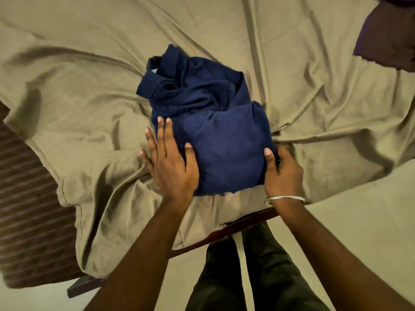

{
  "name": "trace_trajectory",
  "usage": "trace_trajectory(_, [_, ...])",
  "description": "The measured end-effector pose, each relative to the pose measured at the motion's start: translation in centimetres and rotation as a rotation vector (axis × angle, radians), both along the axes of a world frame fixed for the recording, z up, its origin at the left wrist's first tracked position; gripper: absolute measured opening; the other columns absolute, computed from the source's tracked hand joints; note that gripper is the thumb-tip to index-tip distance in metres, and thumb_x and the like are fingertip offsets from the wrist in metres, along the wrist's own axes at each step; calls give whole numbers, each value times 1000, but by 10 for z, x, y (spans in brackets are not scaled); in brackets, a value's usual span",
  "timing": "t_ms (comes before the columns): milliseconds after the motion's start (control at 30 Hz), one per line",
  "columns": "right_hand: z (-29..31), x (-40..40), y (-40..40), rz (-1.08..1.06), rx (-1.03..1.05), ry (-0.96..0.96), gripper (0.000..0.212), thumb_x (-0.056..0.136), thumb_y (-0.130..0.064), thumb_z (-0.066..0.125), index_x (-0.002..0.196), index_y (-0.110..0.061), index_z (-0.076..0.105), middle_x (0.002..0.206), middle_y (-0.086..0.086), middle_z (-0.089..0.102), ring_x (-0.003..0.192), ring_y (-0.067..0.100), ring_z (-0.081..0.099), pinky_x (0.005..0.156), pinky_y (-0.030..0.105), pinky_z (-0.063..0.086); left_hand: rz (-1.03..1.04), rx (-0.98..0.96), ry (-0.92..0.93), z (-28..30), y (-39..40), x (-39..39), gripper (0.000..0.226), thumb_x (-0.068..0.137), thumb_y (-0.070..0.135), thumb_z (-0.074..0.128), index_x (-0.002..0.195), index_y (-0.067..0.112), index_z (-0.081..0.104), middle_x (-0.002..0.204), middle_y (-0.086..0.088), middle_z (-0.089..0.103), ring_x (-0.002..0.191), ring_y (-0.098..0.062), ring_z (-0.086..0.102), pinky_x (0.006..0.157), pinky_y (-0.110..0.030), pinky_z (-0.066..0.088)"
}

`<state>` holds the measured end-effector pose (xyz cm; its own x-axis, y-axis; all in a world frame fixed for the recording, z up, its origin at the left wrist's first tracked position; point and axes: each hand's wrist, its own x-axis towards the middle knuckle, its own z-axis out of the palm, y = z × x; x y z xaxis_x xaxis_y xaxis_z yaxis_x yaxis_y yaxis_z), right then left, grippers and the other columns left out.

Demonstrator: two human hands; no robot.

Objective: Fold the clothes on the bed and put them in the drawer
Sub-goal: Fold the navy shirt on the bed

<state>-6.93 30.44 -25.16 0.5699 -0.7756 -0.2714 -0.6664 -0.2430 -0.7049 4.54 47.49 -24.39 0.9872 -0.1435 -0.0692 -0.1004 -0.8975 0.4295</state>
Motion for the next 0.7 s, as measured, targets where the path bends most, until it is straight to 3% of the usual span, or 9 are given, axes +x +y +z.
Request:
trace_trajectory(67, [7, 8, 0, -49, -25, 30, 20, 101, -27, 49, 108, -10, 58, 96, 11, 67, 85, 33, 61, 71, 39, 46, -67, -54, -44, 9, -6, -3, 60, 97, 42, 38, 155, 30, 29, 164, 10, 20, 153, -18, 4, 121, -55, 8])
trace_trajectory(167, [25, 26, 13, -50, -275, -101, 25, 99, -20, 48, 119, -8, 57, 120, 17, 56, 103, 32, 56, 84, 45, 47, -200, 65, -15, 7, -17, -4, 64, 95, 56, 29, 156, 36, 23, 165, 11, 10, 153, -20, -2, 119, -53, 4])
trace_trajectory(233, [36, 42, 24, 70, -487, -181, 33, 102, -31, 49, 127, -13, 60, 137, 17, 50, 121, 32, 52, 95, 52, 43, -205, 116, 67, -2, -21, 0, 68, 94, 60, 21, 157, 38, 13, 166, 12, 2, 153, -19, -5, 118, -57, 3])
trace_trajectory(300, [38, 62, 31, 276, -604, -95, 44, 100, -46, 46, 136, -23, 55, 151, 10, 42, 139, 28, 40, 106, 59, 30, -204, 113, 118, -11, -22, 5, 66, 94, 59, 16, 157, 39, 9, 165, 15, 2, 153, -16, -5, 118, -58, 2])
trace_trajectory(367, [26, 80, 35, 472, -513, 79, 58, 96, -59, 41, 147, -31, 41, 162, 3, 22, 150, 25, 18, 110, 65, 17, -134, -57, 146, -14, -21, 9, 62, 96, 55, 19, 155, 38, 20, 163, 16, 17, 152, -12, 6, 121, -54, 7])
trace_trajectory(433, [5, 89, 35, 575, -415, 240, 69, 92, -69, 32, 154, -37, 23, 166, -1, 3, 152, 25, -1, 108, 72, 12, 73, -403, 141, -11, -19, 19, 59, 94, 45, 39, 150, 27, 37, 153, 6, 42, 143, -14, 34, 119, -50, 25])
trace_trajectory(500, [-13, 89, 35, 598, -406, 323, 72, 91, -70, 27, 155, -39, 17, 166, -1, 1, 152, 26, -5, 106, 75, 14, 329, -625, 83, -8, -13, 42, 64, 86, 38, 57, 143, 13, 43, 136, -4, 54, 125, -19, 50, 110, -47, 38])
trace_trajectory(600, [-23, 92, 36, 610, -430, 354, 70, 91, -68, 26, 155, -39, 18, 166, 1, 4, 152, 27, -3, 105, 74, 15, 433, -504, 88, -1, -8, 100, 90, 77, 55, 67, 151, 16, 32, 140, -12, 47, 130, -30, 46, 111, -48, 36])
trace_trajectory(700, [-30, 91, 36, 604, -437, 336, 69, 91, -67, 24, 154, -40, 20, 166, 1, 7, 152, 28, 0, 105, 74, 15, 228, -448, 173, 5, -16, 150, 63, 78, 49, 73, 134, 31, 52, 124, -3, 60, 118, -26, 58, 100, -41, 48])
